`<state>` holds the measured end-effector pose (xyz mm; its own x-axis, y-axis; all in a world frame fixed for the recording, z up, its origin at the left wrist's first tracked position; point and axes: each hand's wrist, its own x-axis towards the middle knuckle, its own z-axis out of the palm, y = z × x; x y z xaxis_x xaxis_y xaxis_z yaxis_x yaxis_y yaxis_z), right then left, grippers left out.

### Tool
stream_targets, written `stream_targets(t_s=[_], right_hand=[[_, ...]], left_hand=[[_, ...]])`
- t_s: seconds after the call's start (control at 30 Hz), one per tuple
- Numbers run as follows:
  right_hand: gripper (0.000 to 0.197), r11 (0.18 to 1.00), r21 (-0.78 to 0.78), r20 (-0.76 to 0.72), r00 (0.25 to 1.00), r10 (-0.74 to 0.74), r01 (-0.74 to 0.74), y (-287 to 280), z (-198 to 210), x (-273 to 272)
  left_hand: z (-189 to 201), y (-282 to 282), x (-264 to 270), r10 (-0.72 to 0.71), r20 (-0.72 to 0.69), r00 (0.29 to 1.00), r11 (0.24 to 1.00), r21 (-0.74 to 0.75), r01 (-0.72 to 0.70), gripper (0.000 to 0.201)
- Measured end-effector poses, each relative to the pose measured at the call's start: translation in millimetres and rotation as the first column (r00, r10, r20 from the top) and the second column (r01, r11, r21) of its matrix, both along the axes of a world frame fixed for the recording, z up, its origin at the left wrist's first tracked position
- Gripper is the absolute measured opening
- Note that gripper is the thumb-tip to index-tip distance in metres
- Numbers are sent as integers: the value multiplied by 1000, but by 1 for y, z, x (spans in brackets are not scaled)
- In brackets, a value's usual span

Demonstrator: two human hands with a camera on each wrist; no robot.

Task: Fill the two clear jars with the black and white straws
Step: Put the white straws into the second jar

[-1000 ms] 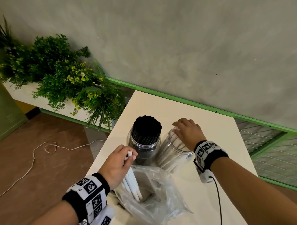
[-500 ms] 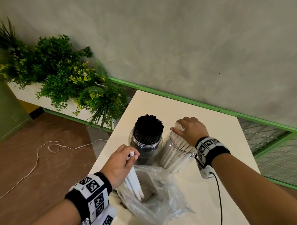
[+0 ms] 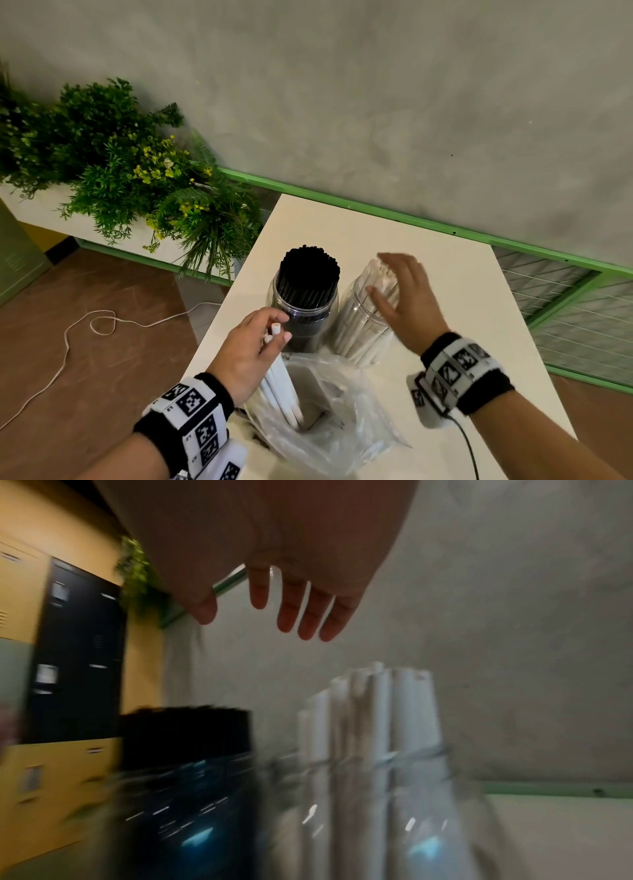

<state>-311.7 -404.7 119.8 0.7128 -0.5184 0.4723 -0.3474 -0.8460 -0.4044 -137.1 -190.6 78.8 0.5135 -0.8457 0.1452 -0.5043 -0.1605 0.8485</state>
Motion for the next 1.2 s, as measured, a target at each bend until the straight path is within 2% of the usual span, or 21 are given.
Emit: stream_targets(t_s=[0.07, 0.1, 0.2, 0.3, 0.4, 0.5, 0.6, 0.7, 0.83, 0.93, 1.03, 1.1, 1.2], right_hand=[[51, 966, 199, -50, 983, 178, -165, 40, -11, -2], [55, 918, 326, -76, 961, 265, -227, 60, -19, -1], [80, 738, 640, -121, 919, 375, -217, 105, -45, 11], [87, 700, 698, -124, 937, 326, -151, 120, -74, 23], [86, 736, 668, -130, 956, 263, -111, 121, -90, 29], [85, 768, 630, -111, 964, 242, -120, 121, -101, 33], [86, 768, 629, -82, 972, 221, -121, 122, -104, 37], [88, 749, 652, -77, 972, 220, -117, 124, -98, 42], [62, 719, 676, -61, 960, 274, -162, 123, -97, 47], [46, 658, 729, -1, 961, 276, -189, 123, -92, 47], [43, 547, 810, 95, 968, 231, -210, 119, -84, 45], [40, 509, 832, 125, 968, 217, -221, 117, -82, 44], [31, 529, 824, 140, 978, 157, -203, 118, -79, 42]], left_hand=[[2, 1, -1, 10, -28, 1000, 1000, -9, -10, 21], [4, 1, -2, 14, -46, 999, 1000, -16, -15, 22], [9, 2, -4, -4, -127, 992, 1000, -9, 2, 26], [16, 9, -5, -35, -271, 962, 999, 8, 39, 41], [16, 25, -3, -73, -450, 890, 997, -48, 57, 64], [3, 39, 2, -105, -516, 850, 994, -19, 111, 89], [-12, 42, 1, -90, -507, 857, 995, -1, 104, 81], [-19, 39, -3, -40, -430, 902, 999, -17, 37, 61], [-15, 36, -9, -39, -418, 907, 998, -52, 19, 39], [-12, 33, -10, -52, -472, 880, 994, -106, 2, 35], [-10, 27, -8, -68, -504, 861, 992, -129, 3, 27], [-9, 24, -5, -71, -492, 868, 993, -118, 14, 25], [-7, 24, -4, -70, -453, 889, 995, -95, 30, 25]])
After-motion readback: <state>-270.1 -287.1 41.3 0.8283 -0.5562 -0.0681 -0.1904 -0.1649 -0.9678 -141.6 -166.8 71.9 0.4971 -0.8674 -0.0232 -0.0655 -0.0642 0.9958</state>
